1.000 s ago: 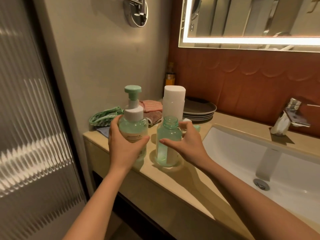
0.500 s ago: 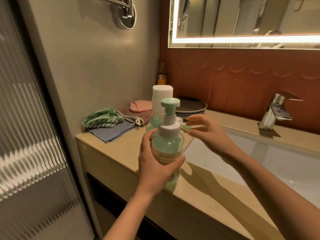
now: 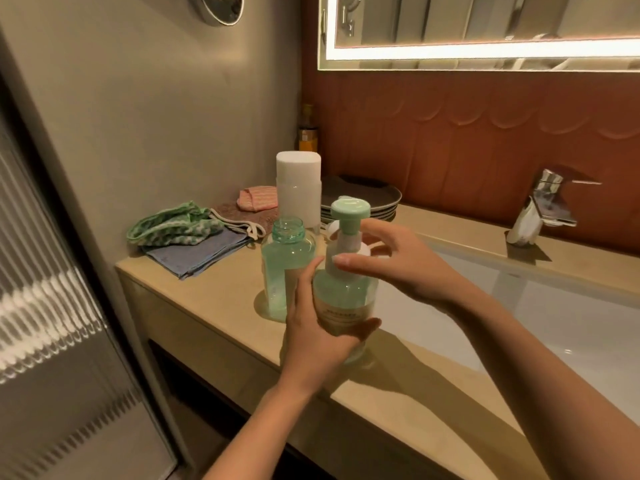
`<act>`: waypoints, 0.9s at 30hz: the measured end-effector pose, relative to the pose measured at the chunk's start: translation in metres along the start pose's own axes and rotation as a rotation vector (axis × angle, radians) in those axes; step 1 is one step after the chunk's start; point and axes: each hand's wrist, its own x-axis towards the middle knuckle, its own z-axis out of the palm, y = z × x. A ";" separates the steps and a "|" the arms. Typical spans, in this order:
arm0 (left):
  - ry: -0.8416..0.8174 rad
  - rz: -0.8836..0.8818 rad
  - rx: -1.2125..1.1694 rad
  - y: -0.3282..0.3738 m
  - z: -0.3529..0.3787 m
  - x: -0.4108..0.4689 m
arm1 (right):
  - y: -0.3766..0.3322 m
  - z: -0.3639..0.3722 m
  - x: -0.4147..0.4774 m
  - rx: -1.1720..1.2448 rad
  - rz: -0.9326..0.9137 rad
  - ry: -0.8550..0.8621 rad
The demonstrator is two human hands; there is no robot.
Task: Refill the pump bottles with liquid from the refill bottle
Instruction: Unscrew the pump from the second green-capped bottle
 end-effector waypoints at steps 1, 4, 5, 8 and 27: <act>-0.010 -0.013 0.000 -0.001 0.000 0.000 | 0.000 0.002 0.002 -0.019 -0.013 0.020; -0.038 -0.037 0.033 -0.002 0.001 0.001 | -0.001 0.008 0.004 -0.014 -0.065 0.112; -0.039 -0.042 0.050 -0.003 0.002 0.002 | -0.002 0.009 0.005 0.000 -0.069 0.135; -0.022 -0.055 0.083 -0.005 0.002 0.002 | -0.006 0.010 0.003 -0.052 -0.077 0.192; 0.006 -0.169 0.205 -0.013 0.003 -0.001 | 0.015 -0.006 0.003 0.259 -0.052 -0.244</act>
